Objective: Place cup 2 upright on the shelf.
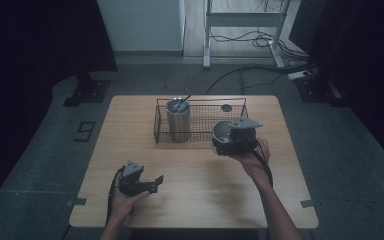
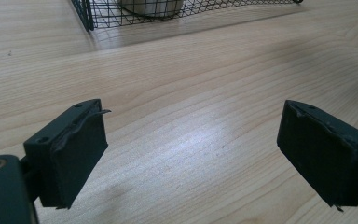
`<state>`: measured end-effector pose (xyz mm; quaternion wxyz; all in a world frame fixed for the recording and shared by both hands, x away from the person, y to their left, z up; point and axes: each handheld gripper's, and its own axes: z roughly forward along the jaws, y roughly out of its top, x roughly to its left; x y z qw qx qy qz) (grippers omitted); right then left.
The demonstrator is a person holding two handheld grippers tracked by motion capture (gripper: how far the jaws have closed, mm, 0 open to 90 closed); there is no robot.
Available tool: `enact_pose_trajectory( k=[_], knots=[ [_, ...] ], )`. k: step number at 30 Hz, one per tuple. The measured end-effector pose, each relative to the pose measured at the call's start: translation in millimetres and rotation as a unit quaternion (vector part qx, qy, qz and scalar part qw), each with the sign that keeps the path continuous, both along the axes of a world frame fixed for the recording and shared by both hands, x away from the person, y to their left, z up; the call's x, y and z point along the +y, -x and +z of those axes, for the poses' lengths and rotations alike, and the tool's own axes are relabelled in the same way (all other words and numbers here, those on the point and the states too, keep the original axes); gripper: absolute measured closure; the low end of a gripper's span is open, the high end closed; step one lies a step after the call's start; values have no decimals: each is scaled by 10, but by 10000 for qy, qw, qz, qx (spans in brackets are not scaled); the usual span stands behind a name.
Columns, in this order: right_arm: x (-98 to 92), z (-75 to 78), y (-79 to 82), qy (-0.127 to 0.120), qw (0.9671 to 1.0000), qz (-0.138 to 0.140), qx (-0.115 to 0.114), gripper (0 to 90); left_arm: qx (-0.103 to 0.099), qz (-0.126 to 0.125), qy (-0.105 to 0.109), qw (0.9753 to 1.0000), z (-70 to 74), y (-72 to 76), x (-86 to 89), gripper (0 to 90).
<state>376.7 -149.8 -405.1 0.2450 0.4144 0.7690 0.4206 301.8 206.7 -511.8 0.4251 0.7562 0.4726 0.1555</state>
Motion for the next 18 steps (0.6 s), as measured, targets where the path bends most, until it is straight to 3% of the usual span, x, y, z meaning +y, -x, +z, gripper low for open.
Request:
enact_pose_trajectory(
  k=[18],
  knots=[
    [39, 115, -180, -17, 10000, -36, 4, 66, 30, 5, -16, 10000, 3, 1, -1, 84]
  ],
)
